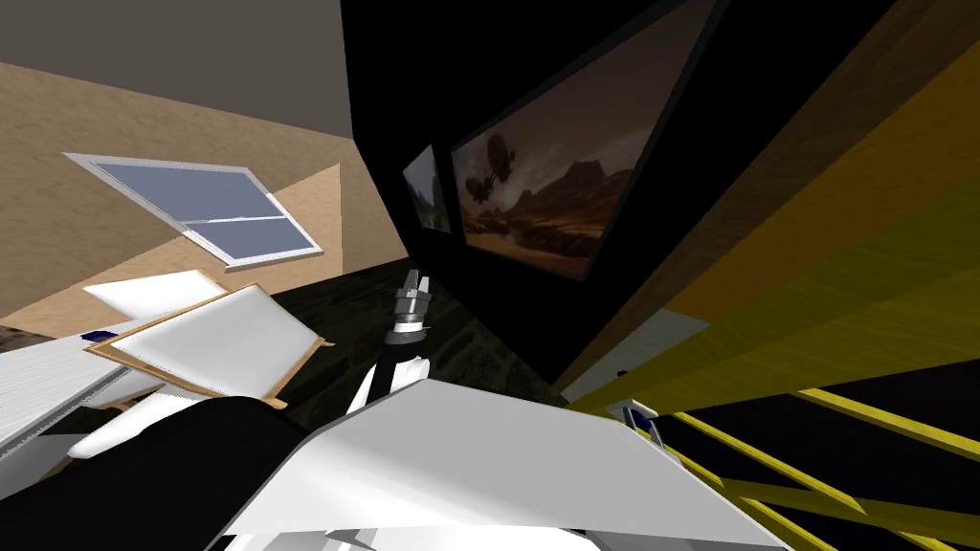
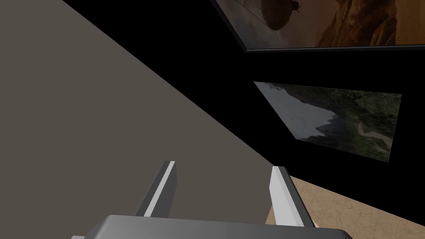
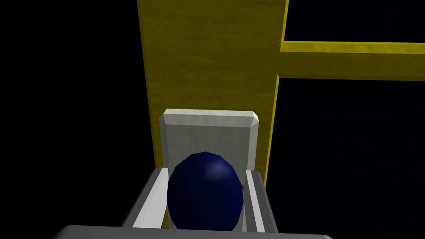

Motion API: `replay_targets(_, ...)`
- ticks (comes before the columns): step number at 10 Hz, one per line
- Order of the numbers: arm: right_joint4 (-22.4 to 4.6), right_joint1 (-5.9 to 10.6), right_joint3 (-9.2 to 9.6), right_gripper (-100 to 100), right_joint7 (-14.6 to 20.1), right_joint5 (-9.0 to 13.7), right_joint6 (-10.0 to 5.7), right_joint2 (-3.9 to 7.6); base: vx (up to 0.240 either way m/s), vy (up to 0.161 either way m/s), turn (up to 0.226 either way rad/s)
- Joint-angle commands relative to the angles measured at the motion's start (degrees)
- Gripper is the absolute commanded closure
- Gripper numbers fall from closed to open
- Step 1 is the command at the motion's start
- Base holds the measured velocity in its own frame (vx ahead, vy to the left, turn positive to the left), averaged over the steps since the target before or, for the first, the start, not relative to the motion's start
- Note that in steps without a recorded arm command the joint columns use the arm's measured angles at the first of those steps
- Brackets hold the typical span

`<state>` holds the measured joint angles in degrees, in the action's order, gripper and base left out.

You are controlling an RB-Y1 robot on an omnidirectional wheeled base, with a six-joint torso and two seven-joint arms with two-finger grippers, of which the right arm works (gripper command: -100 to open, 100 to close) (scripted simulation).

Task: Pull the door open

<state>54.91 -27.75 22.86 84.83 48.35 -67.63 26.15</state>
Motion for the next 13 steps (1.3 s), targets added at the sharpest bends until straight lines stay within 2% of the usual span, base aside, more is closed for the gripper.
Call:
replay_targets(1, 0.0, 0.0, 0.0, 100, 0.0, 0.0, 0.0, 0.0, -0.116, 0.002, 0.026)
replay_targets(2, -0.2, -0.08, 1.11, 100, 0.57, -0.83, -0.48, 0.36, -0.156, 0.006, 0.063)
replay_targets(8, -0.84, -0.23, 4.66, 100, 2.81, -3.8, -2.73, 2.42, -0.233, 0.001, 0.078)
replay_targets(9, -0.93, -0.25, 5.14, 100, 3.12, -4.2, -3.04, 2.7, -0.249, -0.01, 0.075)
replay_targets(10, -0.94, -0.16, 4.82, 100, 2.82, -3.91, -2.65, 2.46, -0.107, 0.002, 0.018)
replay_targets(13, -2.18, 0.41, 6.37, 100, 4.31, -5.11, -3.72, 3.41, -0.225, 0.003, 0.118)
